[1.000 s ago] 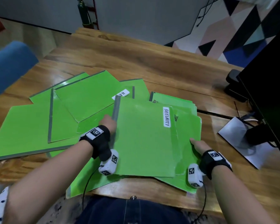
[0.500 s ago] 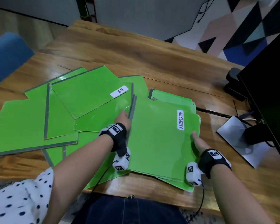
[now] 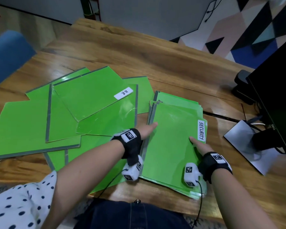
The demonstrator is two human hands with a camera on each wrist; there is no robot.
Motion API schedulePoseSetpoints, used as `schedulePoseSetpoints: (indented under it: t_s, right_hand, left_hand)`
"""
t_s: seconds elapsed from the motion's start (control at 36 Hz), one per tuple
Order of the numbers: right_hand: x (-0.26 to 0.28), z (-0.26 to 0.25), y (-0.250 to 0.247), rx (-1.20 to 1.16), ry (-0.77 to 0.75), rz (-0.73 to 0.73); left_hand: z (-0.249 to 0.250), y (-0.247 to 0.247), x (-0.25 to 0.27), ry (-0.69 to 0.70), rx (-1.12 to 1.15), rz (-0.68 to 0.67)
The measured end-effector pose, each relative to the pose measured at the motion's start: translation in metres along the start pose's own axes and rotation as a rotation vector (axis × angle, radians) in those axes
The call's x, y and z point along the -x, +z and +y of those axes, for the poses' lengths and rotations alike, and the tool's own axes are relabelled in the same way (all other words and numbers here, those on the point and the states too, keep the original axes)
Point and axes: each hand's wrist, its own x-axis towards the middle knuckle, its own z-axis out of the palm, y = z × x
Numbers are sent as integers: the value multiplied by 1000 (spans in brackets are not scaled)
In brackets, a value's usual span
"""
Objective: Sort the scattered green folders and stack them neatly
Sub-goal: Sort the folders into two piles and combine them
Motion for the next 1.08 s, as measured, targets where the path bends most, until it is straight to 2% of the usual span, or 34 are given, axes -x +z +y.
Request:
schedulePoseSetpoints:
  t_s: [0.08, 0.14, 0.22, 0.28, 0.36, 0.47, 0.64, 0.78, 0.92, 1.08]
  right_hand:
    - [0, -3, 3, -5, 6, 12]
    - [1, -5, 4, -4, 0, 10]
    - [3, -7, 5, 14, -6, -1]
    - [3, -10, 5, 46, -10, -10]
    - [3, -13, 6, 76, -7, -25]
    - [3, -16, 11, 114, -8, -20]
    - [8, -16, 15, 176, -3, 0]
    - [9, -15, 16, 139, -13, 11]
    - [9, -12, 17, 150, -17, 9]
    - [9, -12, 17, 192, -26, 6]
  left_hand:
    - [-14, -46, -11, 55, -196, 289]
    - [-32, -80, -21, -9, -380, 459]
    - [-65, -123, -32, -200, -613, 586]
    - [-86, -143, -38, -259, -753, 622]
    - [-108, -163, -46, -306, -818, 593]
    - [-119, -171, -48, -362, -721, 481]
    - [-120, -166, -48, -269, -762, 479]
    - [-113, -159, -38, -110, -828, 459]
    - [-105, -160, -32, -63, -821, 456]
    - [-99, -162, -30, -41, -997, 424]
